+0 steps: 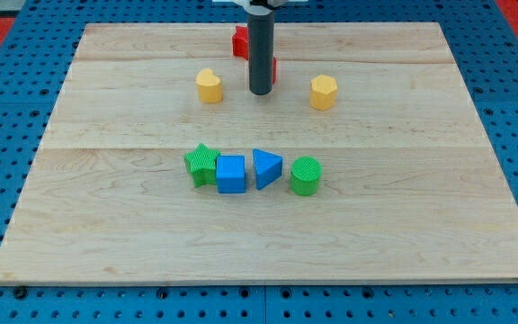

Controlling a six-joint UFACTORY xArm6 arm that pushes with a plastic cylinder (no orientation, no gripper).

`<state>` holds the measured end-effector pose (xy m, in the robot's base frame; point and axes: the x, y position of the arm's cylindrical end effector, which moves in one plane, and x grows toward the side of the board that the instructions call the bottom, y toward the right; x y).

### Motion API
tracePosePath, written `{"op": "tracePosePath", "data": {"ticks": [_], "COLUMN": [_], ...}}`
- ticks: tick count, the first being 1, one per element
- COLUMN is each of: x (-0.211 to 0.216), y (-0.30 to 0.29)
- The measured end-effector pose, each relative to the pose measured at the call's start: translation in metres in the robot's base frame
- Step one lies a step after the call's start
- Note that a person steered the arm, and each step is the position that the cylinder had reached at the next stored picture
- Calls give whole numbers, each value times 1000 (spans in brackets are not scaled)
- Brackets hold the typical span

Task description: Slide the red circle to the red star

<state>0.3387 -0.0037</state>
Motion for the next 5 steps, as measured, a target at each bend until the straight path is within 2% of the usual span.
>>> {"op": "tracePosePath", "data": {"ticks": [4,5], "x": [-1,-17], "y": [6,6]}}
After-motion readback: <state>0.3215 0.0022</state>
